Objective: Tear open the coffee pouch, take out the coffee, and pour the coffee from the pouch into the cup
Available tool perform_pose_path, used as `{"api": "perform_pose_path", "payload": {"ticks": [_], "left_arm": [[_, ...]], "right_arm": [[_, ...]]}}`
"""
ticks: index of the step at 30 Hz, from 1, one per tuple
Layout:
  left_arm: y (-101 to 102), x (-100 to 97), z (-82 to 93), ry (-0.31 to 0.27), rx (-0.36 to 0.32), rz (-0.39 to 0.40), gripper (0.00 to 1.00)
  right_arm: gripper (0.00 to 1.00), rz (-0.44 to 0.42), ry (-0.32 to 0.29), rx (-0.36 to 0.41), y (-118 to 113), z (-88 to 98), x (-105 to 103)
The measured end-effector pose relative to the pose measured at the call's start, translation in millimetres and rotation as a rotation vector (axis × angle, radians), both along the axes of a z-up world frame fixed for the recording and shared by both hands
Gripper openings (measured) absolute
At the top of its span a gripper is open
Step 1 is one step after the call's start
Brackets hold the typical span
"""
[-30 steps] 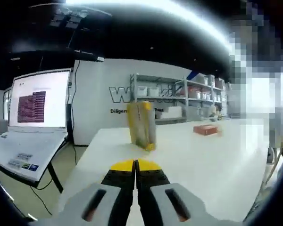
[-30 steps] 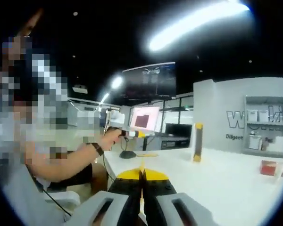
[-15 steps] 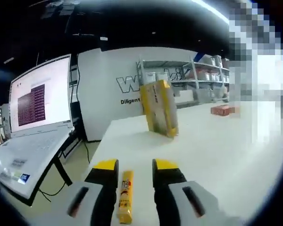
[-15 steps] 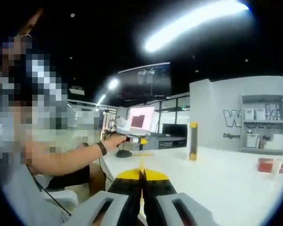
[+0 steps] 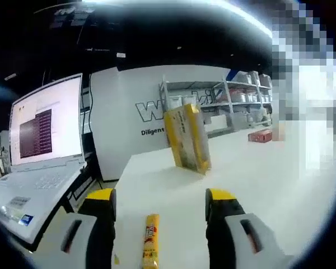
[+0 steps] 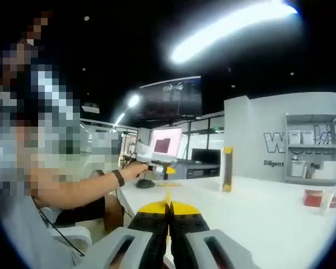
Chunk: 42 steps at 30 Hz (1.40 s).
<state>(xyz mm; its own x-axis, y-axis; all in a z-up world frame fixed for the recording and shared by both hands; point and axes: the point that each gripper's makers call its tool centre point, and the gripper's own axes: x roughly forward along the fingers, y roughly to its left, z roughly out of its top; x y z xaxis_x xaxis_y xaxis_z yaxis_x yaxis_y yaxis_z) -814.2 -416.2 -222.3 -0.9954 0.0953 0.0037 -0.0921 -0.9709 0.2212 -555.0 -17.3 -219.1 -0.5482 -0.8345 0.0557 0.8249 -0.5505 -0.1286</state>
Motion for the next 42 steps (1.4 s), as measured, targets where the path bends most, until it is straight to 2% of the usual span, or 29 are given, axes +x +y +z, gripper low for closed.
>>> {"api": "perform_pose_path", "payload": {"ticks": [2, 3, 4, 6, 7, 10, 11, 12, 14, 18, 19, 20, 21, 22, 23, 24, 26, 28, 29, 32, 33, 34, 36, 38, 41, 42], "left_arm": [[0, 1.0, -0.6, -0.011, 0.023, -0.004, 0.48], [1, 1.8, -6.5, -0.056, 0.076, -0.014, 0.36], [-3, 2.5, -10.1, -0.085, 0.114, 0.008, 0.28], [-8, 0.2, -6.4, -0.061, 0.075, 0.017, 0.09], [-7, 2.9, -11.9, -0.096, 0.103, 0.023, 0.04], [-4, 8.1, -14.6, -0.116, 0.133, 0.028, 0.03], [-1, 11.5, -17.4, -0.133, 0.162, 0.031, 0.03], [3, 14.8, -20.3, -0.16, 0.23, 0.027, 0.02], [5, 19.0, -18.9, -0.145, 0.262, 0.021, 0.02], [2, 18.1, -20.1, -0.145, 0.277, 0.012, 0.03], [3, 18.3, -17.9, -0.126, 0.267, 0.006, 0.03], [1, 17.8, -12.5, -0.085, 0.228, 0.004, 0.03], [1, 20.5, -11.5, -0.07, 0.214, 0.01, 0.05], [3, 24.2, -13.0, -0.073, 0.223, 0.009, 0.13], [3, 21.4, -9.7, -0.058, 0.238, -0.002, 0.28], [2, 18.5, -4.0, -0.023, 0.222, -0.001, 0.43], [0, 15.0, -0.9, -0.011, 0.203, 0.004, 0.54], [-5, 11.9, 7.8, 0.047, 0.149, 0.022, 0.67], [-4, 10.0, 3.7, 0.027, 0.153, 0.02, 0.74], [-10, 1.8, -3.4, -0.02, 0.176, 0.017, 0.77], [-7, 4.6, -6.0, -0.032, 0.18, 0.016, 0.76], [-6, 6.1, -7.2, -0.039, 0.187, 0.015, 0.73], [-5, 10.2, -11.5, -0.064, 0.189, 0.019, 0.51], [-6, 17.0, -14.2, -0.072, 0.158, 0.034, 0.25], [-7, 16.6, -14.7, -0.081, 0.156, 0.035, 0.03], [-7, 17.4, -15.7, -0.088, 0.176, 0.037, 0.04]], "right_arm": [[0.01, 0.001, 0.001, 0.0, 0, -0.2, -1], [0.01, 0.0, 0.002, 0.0, 0, -0.2, -1], [0.01, 0.0, 0.002, 0.0, 1, -0.2, -1], [0.01, -0.001, 0.003, 0.0, 1, 0.2, -2], [0.01, -0.002, 0.004, 0.0, 2, 0.5, -2], [0.01, -0.003, 0.005, 0.0, 3, 0.8, -3], [0.01, -0.003, 0.005, 0.001, 3, 0.7, -3], [0.01, -0.004, 0.006, 0.002, 3, 0.7, -3], [0.01, -0.003, 0.006, 0.002, 3, 0.9, -3], [0.01, -0.006, 0.012, 0.002, 4, 2.8, -2], [0.01, -0.006, 0.013, 0.001, 4, 3.3, -2], [0.01, -0.006, 0.014, -0.001, 5, 3.6, -2], [0.01, -0.007, 0.013, -0.002, 6, 3.4, -2], [0.01, -0.008, 0.012, -0.003, 6, 2.9, -2], [0.01, -0.008, 0.011, -0.004, 6, 2.3, -3], [0.01, -0.006, 0.008, -0.006, 6, 1.7, -4], [0.01, -0.005, 0.006, -0.005, 6, 1.3, -5], [0.01, -0.006, 0.012, -0.002, 5, 3.0, -4], [0.01, -0.006, 0.016, -0.003, 5, 5.0, -3], [0.01, -0.006, 0.027, -0.007, 6, 9.6, 0], [0.01, -0.007, 0.029, -0.007, 7, 10.2, 0], [0.01, -0.007, 0.029, -0.007, 7, 10.5, 0], [0.01, -0.009, 0.029, -0.007, 8, 10.5, -1], [0.01, -0.011, 0.028, -0.006, 8, 10.0, -1], [0.01, -0.011, 0.028, -0.007, 9, 10.3, -2], [0.01, -0.011, 0.028, -0.007, 9, 10.2, -2]]}}
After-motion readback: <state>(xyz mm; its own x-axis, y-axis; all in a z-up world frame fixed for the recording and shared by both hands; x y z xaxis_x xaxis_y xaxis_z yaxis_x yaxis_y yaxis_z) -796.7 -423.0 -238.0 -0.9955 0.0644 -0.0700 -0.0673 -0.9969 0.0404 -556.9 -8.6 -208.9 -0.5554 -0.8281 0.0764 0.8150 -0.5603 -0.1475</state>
